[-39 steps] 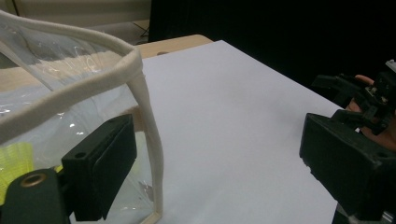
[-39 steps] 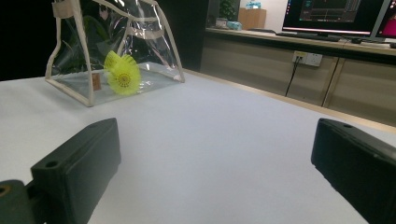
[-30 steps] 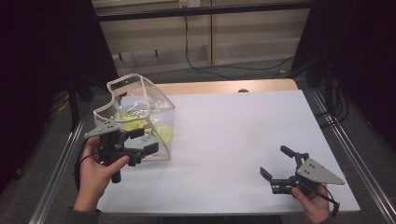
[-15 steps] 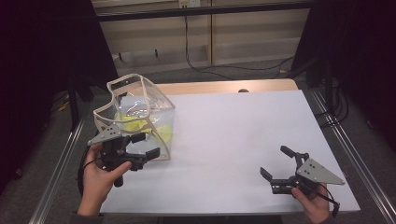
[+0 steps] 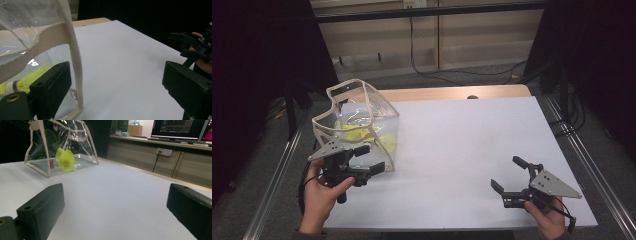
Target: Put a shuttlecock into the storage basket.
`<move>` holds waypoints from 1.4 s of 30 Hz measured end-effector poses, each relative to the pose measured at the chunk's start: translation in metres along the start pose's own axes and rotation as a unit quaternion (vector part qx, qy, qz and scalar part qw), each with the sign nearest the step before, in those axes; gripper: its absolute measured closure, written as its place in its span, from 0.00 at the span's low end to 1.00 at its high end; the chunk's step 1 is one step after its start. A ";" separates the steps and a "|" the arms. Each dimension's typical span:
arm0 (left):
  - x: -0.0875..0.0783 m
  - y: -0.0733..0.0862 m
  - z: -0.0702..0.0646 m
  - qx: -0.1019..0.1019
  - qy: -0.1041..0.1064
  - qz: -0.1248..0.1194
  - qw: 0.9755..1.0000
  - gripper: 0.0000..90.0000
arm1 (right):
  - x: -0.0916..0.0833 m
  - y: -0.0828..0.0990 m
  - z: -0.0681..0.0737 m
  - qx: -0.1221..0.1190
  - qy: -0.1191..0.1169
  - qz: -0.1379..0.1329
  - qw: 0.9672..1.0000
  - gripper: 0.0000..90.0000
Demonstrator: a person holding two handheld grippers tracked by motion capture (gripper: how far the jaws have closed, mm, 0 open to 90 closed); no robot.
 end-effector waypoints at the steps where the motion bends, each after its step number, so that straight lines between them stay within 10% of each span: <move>1: 0.000 0.001 0.001 0.003 0.001 0.003 1.000 0.09 | 0.000 0.000 0.000 0.000 0.001 -0.001 1.000 0.01; 42: 0.003 0.024 0.006 0.019 -0.013 -0.008 1.000 0.08 | -0.001 0.000 0.000 0.000 0.001 0.000 1.000 0.01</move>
Point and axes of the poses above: each handheld gripper's, and its own axes: x roughly forward along the jaws, y roughly out of its underside, z roughly to its left, the point moved 1 cm from there along x, roughly forward along the jaws, and after that the axes turned 10 degrees about -x, right-handed, at the moved point
